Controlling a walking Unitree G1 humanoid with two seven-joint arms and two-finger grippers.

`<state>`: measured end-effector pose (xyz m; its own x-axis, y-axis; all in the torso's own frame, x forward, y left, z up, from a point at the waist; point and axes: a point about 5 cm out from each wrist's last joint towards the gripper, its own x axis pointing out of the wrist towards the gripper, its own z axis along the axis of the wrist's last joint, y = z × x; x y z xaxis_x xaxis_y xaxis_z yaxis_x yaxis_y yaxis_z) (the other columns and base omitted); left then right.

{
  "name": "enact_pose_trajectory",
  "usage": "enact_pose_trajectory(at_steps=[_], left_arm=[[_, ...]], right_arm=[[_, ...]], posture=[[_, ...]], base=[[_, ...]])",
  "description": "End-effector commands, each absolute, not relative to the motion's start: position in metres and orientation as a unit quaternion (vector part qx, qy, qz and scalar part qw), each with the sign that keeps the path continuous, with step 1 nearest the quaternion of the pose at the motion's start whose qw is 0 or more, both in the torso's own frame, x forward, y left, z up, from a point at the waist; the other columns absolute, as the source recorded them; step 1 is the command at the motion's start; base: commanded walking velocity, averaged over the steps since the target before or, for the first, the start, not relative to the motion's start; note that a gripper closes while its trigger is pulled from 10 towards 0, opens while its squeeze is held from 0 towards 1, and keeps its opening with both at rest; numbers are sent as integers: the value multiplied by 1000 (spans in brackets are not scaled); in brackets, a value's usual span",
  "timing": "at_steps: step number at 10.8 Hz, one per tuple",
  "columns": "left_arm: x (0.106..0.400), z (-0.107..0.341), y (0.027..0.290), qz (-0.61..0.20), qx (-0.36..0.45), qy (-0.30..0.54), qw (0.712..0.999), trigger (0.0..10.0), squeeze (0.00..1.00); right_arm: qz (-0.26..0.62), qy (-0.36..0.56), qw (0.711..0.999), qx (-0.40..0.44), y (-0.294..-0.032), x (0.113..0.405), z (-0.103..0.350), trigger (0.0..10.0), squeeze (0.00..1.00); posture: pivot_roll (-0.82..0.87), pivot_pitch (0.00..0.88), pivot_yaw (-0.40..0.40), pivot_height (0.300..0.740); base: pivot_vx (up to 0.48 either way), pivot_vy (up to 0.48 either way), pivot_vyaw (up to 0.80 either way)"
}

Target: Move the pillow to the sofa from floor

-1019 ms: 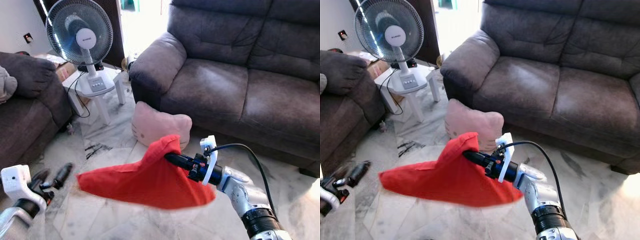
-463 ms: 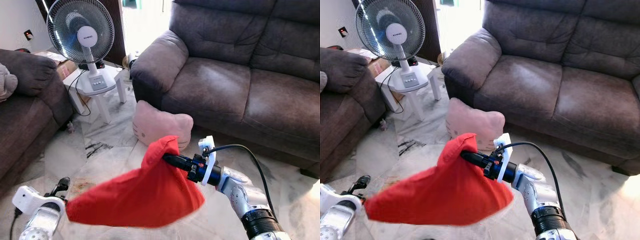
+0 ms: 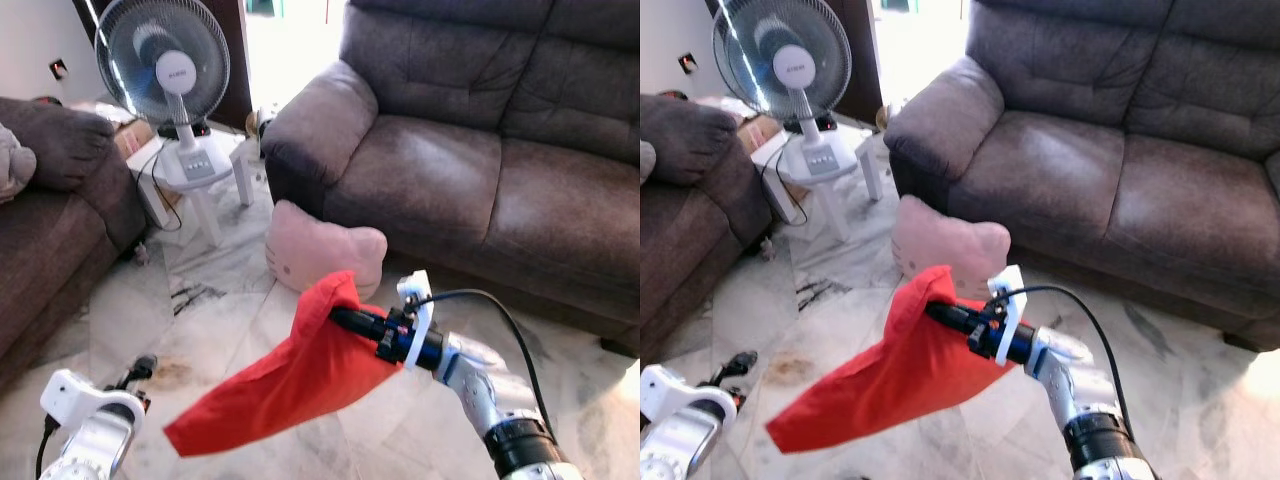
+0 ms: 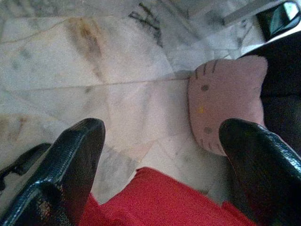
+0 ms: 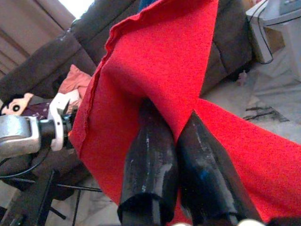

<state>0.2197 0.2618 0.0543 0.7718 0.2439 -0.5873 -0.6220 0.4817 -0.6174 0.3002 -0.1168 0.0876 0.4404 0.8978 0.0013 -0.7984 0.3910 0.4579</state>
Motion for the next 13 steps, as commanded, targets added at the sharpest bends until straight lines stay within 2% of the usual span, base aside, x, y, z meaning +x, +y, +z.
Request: enact_pose_trajectory(at_steps=[1,2,4,5,9,12,13], left_arm=[[215,54,260,259,-435,230,831,10000,0],[214,53,260,264,-436,235,827,10000,0],[216,52,257,277,-448,237,816,10000,0],[219,53,254,273,-455,237,814,10000,0],[222,50,242,253,-471,258,805,10000,0],[233,40,248,256,-485,258,795,10000,0],[241,40,254,253,-470,249,808,10000,0]], right_arm=[[528,69,824,194,-110,310,109,10000,0],[513,69,834,189,-111,312,108,10000,0],[405,76,896,164,-122,331,103,10000,0],[382,75,905,173,-125,335,103,10000,0],[380,71,904,185,-121,335,104,10000,0],[395,65,897,189,-116,335,105,10000,0],[412,62,889,190,-114,333,107,10000,0]], posture=[[166,126,-6,740],[164,128,-6,740],[162,130,-5,740],[160,132,-5,740],[162,131,-5,740],[156,126,-4,740],[148,118,-4,740]], base=[[0,0,0],[0,0,0],[0,0,0],[0,0,0],[0,0,0],[0,0,0],[0,0,0]])
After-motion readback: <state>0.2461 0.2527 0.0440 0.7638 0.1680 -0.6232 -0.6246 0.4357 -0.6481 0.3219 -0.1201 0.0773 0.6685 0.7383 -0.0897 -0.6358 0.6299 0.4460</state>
